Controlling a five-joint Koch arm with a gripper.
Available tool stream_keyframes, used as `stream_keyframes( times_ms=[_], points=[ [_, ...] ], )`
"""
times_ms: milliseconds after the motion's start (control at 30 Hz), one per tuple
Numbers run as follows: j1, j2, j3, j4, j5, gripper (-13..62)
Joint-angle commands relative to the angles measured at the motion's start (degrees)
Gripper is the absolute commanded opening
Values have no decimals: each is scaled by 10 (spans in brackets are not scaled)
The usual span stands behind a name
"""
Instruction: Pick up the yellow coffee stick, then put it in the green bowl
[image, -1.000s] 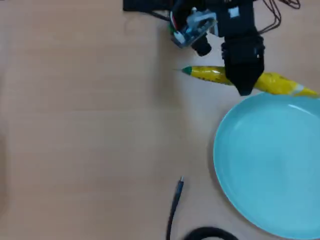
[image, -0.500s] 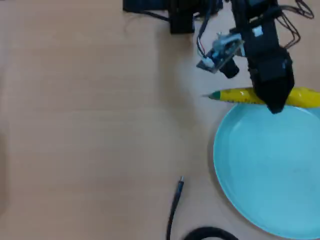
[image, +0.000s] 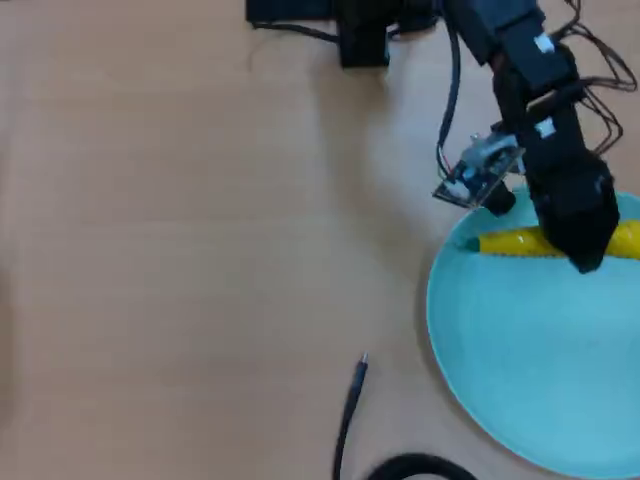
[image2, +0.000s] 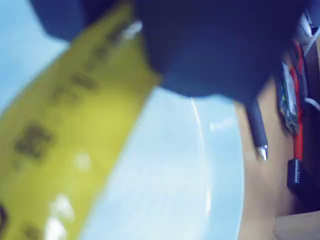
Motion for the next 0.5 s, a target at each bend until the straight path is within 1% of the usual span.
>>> stream_keyframes(
  times_ms=[0, 267, 467],
  points=[
    [-10, -8, -33, -97, 18, -69],
    [-11, -77, -54, -160, 19, -69],
    [-15, -118, -95, -172, 19, -69]
  ],
)
